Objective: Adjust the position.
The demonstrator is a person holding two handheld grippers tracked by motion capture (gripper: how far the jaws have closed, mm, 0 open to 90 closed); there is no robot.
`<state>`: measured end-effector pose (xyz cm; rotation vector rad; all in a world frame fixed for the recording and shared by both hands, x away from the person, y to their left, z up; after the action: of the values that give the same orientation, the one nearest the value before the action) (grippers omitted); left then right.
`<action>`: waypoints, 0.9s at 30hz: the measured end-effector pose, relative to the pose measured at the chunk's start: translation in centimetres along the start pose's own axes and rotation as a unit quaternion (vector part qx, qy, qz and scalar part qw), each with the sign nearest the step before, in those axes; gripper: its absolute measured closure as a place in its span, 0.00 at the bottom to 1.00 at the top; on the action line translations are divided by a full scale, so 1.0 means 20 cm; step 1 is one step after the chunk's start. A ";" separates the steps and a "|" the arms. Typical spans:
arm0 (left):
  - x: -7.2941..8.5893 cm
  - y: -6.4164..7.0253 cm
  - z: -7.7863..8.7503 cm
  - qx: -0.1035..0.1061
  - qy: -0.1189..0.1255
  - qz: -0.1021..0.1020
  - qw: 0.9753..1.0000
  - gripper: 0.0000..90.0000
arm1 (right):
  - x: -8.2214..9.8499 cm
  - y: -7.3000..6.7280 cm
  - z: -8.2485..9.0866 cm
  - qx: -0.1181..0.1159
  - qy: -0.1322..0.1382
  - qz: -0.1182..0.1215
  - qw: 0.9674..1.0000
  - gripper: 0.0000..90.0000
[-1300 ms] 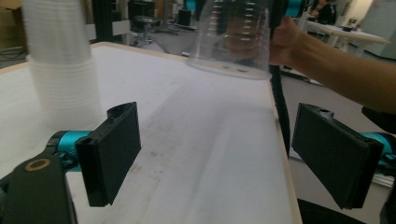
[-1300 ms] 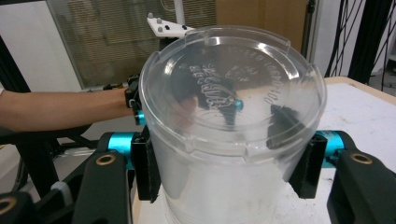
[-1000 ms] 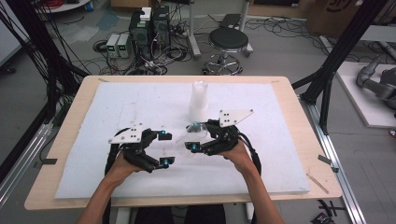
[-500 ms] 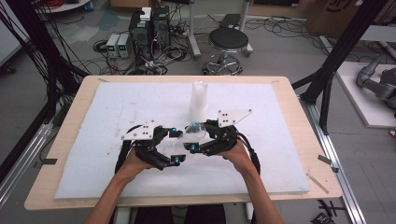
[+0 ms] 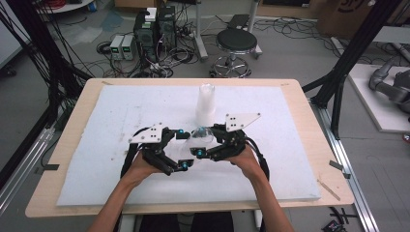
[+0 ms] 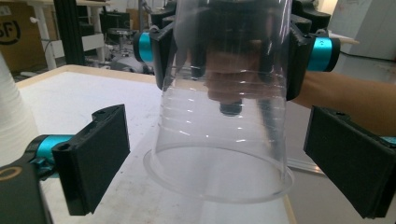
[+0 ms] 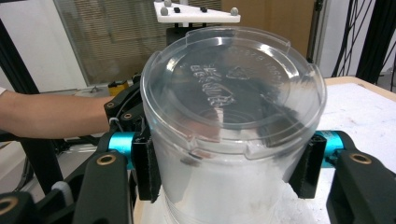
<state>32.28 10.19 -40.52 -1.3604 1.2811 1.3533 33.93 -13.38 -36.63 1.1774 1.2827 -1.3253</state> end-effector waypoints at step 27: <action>0.01 -0.01 -0.07 0.005 -0.009 -0.005 1.000 0.24 | 0.00 0.00 -0.01 -0.008 0.005 -0.003 1.000 0.45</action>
<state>32.64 8.87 -40.71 -1.3443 1.2666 1.3482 33.90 -13.28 -36.70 1.1723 1.3019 -1.3123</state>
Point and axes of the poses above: each handheld gripper's, and its own axes: z roughly backward along the jaws, x roughly out of its underside, y roughly to its right, the point moved 1 cm from there along -z, roughly forward along the jaws, and after that the axes turned 11 degrees about y, right-handed, at the moved point
